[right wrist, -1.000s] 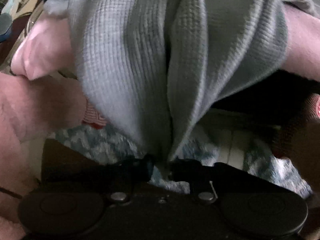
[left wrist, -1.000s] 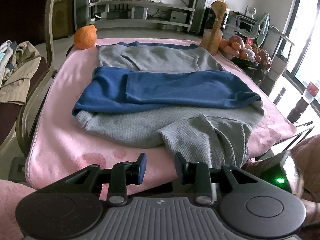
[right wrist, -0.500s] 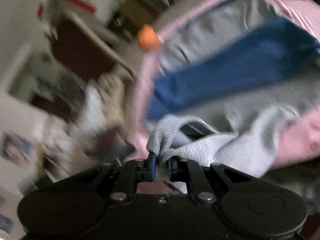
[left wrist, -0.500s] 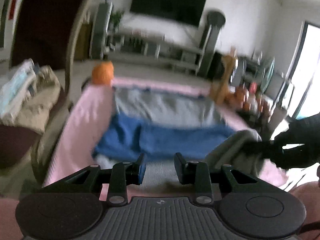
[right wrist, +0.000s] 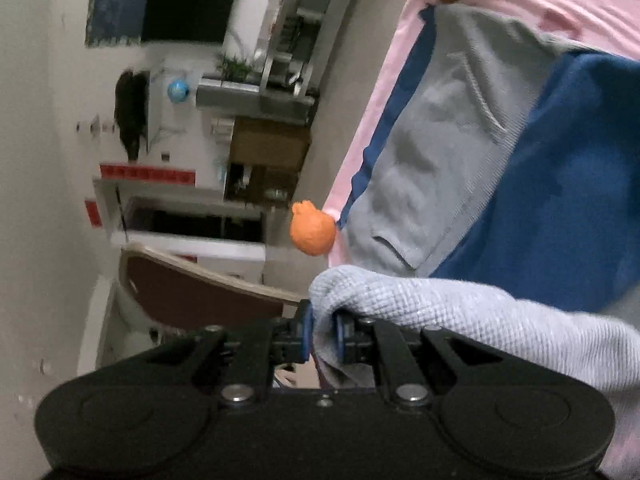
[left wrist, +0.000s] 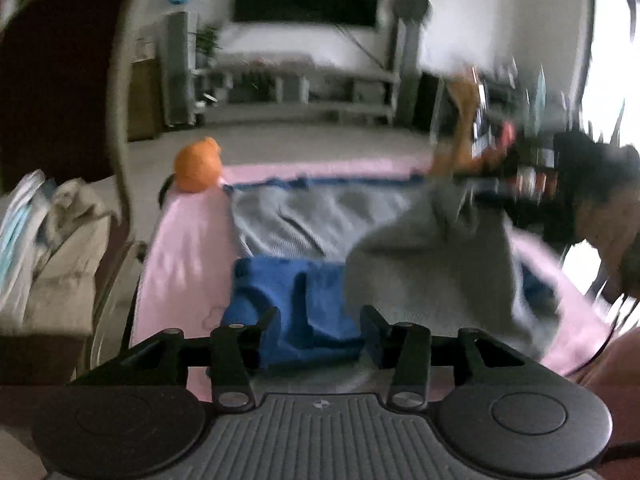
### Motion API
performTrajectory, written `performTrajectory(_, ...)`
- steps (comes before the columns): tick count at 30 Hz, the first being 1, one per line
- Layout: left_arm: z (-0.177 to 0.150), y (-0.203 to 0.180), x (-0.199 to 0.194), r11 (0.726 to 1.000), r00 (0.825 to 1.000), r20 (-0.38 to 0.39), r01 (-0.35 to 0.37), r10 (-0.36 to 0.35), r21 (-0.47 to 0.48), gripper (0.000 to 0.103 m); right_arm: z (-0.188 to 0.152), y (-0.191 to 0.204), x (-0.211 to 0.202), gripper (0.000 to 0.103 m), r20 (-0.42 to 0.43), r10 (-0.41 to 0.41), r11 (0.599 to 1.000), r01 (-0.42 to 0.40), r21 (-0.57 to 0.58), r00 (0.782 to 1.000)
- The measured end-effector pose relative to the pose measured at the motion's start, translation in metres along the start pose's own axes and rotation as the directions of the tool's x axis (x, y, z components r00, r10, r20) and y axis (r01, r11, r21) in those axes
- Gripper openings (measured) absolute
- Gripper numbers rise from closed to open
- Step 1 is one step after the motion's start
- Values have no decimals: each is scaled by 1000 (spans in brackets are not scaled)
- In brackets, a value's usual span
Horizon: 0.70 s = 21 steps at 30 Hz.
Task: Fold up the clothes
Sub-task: 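Fold the grey hem up over the blue sleeves with the right gripper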
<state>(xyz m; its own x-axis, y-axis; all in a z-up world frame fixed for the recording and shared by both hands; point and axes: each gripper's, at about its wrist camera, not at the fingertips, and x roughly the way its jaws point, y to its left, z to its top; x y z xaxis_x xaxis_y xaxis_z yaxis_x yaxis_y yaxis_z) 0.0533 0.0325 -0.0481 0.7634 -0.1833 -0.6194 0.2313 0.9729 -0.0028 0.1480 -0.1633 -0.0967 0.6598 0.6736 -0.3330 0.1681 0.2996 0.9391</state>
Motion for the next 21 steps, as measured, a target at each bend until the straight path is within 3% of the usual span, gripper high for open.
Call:
performTrajectory(2, 7, -10, 27, 997, 999, -42, -15, 18, 80, 45, 10, -1, 3, 11, -28, 0, 1000, -1, -28, 1000)
performTrajectory(5, 17, -16, 60, 992, 995, -82, 71, -63, 102, 46, 19, -8, 2, 11, -76, 45, 999, -46, -10, 996)
performTrajectory(8, 23, -4, 79, 985, 980, -105, 171, -170, 7, 46, 20, -15, -4, 12, -106, 70, 997, -68, 21, 992)
performTrajectory(11, 29, 7, 98, 959, 954, -118, 267, -276, -90, 44, 20, -22, -9, 14, -133, 93, 995, -87, 51, 987)
performTrajectory(14, 30, 6, 97, 937, 938, -78, 327, -337, -124, 18, 22, -25, -14, 14, -126, 80, 996, -74, 47, 989)
performTrajectory(15, 31, 1, 92, 940, 942, -64, 323, -331, -110, 0, 23, -26, -16, 14, -123, 76, 996, -70, 46, 990)
performTrajectory(21, 45, -25, 54, 958, 957, 52, 286, -284, -30, 1, 26, -31, -22, 14, -69, 18, 999, -14, 49, 997)
